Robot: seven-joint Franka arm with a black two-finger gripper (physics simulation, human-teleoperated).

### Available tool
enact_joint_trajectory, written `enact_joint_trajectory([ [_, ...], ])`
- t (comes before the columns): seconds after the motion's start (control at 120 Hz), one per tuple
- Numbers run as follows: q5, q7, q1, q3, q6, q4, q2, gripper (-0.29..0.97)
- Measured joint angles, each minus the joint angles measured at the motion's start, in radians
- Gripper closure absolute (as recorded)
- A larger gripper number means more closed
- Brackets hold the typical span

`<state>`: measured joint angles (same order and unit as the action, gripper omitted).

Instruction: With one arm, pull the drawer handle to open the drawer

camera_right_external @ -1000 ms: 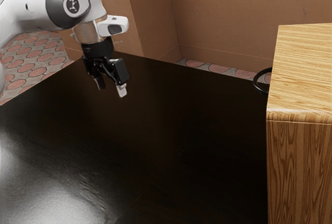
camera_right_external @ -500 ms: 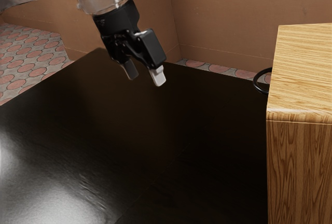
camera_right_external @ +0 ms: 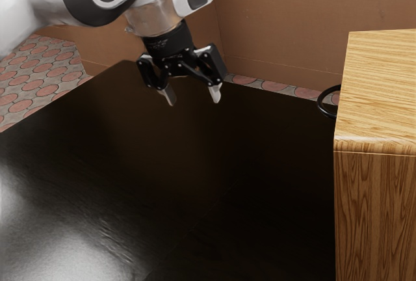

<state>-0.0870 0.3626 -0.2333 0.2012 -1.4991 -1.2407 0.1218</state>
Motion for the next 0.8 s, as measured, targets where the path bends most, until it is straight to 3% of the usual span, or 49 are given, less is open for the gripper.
enact_joint_trajectory([
  [0.367, -0.041, 0.118, 0.014, -0.011, -0.020, 0.107, 0.103, 0.00],
  [0.8, -0.083, 0.247, 0.017, -0.108, 0.025, 0.323, 0.270, 0.00],
])
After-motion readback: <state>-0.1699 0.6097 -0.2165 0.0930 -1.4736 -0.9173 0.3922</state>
